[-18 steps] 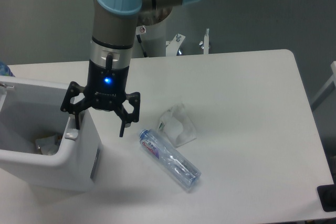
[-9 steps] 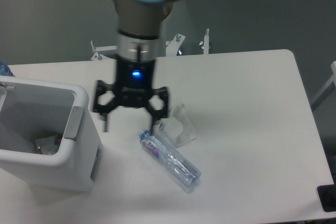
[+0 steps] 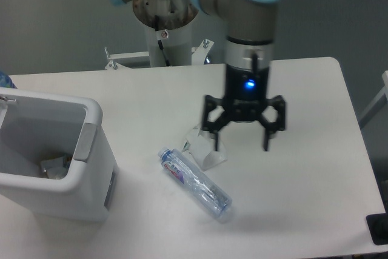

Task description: Open the trash can

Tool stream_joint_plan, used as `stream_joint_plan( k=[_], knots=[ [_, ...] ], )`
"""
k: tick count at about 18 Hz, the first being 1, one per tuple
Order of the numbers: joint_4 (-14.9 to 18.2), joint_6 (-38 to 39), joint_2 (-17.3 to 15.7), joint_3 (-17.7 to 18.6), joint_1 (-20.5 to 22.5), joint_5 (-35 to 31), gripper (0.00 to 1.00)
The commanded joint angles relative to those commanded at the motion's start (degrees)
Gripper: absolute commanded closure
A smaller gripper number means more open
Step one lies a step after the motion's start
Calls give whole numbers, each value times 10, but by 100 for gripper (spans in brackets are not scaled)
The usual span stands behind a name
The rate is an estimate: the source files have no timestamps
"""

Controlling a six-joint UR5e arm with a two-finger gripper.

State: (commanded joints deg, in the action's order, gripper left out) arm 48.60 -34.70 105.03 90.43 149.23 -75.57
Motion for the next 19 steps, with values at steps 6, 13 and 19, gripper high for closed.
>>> stream_joint_plan(
  k=[6,13,19],
  knots=[
    [43,-136,2,18,30,-24,0],
    [90,-314,5,25,44,-70,0],
    [87,-331,5,46,40,-99,0]
  ],
)
